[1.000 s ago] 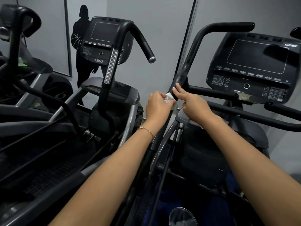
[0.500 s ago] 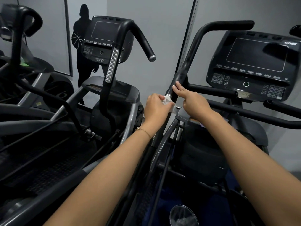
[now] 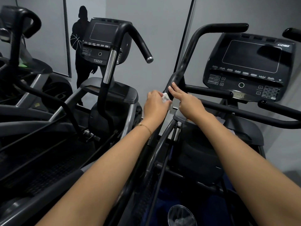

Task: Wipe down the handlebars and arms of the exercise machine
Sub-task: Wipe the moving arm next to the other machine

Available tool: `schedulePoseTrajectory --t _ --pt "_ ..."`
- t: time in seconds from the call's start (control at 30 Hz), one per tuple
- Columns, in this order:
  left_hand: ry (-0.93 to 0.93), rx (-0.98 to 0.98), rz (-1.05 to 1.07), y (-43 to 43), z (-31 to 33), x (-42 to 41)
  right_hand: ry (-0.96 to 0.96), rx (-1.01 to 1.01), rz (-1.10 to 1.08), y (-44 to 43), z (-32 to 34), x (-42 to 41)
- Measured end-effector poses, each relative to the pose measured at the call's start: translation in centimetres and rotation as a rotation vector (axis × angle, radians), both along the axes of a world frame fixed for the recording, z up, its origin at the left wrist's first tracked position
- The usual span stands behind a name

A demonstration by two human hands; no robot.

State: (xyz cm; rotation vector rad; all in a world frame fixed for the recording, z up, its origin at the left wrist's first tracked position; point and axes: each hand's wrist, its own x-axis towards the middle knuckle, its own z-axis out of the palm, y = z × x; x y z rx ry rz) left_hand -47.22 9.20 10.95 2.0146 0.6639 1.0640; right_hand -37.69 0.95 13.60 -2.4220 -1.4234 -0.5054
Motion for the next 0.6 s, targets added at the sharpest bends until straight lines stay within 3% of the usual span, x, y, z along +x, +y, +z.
schedulePoseTrajectory --t 0.37,0.6 --pt "0.034 0.059 0.042 -0.5 -3.0 -1.8 -0.014 -0.011 0.028 -0.1 -0.4 0.3" --pt "-0.033 0.004 0.038 -0.1 0.1 0.5 -0.061 -0.016 0.024 0.1 -0.5 0.7"
